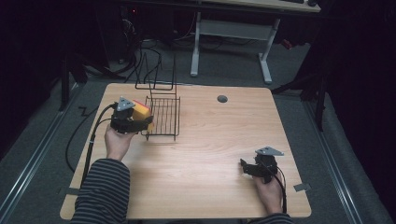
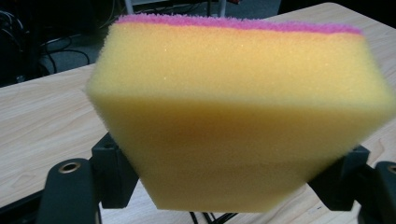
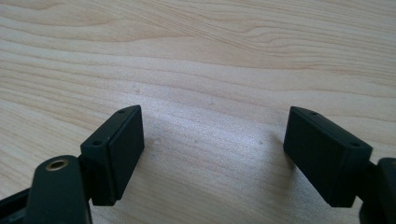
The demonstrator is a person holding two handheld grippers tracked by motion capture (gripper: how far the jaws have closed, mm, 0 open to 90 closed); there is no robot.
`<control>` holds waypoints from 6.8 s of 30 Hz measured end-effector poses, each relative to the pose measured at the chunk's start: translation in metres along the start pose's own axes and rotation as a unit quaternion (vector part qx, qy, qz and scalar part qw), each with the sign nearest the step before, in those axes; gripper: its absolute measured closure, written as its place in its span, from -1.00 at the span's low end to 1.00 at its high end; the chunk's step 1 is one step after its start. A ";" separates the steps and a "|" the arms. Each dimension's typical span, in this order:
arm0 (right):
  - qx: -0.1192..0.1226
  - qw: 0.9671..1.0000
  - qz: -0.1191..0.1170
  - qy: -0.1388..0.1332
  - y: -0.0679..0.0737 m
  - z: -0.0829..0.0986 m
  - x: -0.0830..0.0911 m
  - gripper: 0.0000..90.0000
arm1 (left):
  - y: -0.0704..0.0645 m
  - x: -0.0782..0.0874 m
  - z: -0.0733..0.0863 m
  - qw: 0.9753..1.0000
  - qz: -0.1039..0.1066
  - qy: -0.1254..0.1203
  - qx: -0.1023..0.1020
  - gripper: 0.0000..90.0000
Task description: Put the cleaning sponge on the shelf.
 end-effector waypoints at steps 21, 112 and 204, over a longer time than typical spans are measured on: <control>0.000 1.000 0.000 0.000 0.000 0.000 0.000 -0.54 | -0.020 -0.018 -0.011 1.000 0.019 0.001 -0.010 -0.47; 0.002 1.000 -0.001 0.000 0.000 0.000 0.000 -0.54 | -0.033 -0.080 -0.004 0.999 -0.004 0.050 0.010 -0.92; 0.001 1.000 -0.001 0.001 0.000 0.000 0.000 -0.55 | 0.005 0.038 0.031 0.998 0.022 -0.006 0.053 -0.88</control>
Point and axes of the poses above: each handheld gripper's, and its own axes: x roughly backward along the jaws, z roughly out of its underside, y roughly to its left, the point moved 3 cm from there along -x, roughly forward along the jaws, and after that the axes turned 14 degrees about -z, right-handed, at the moved point
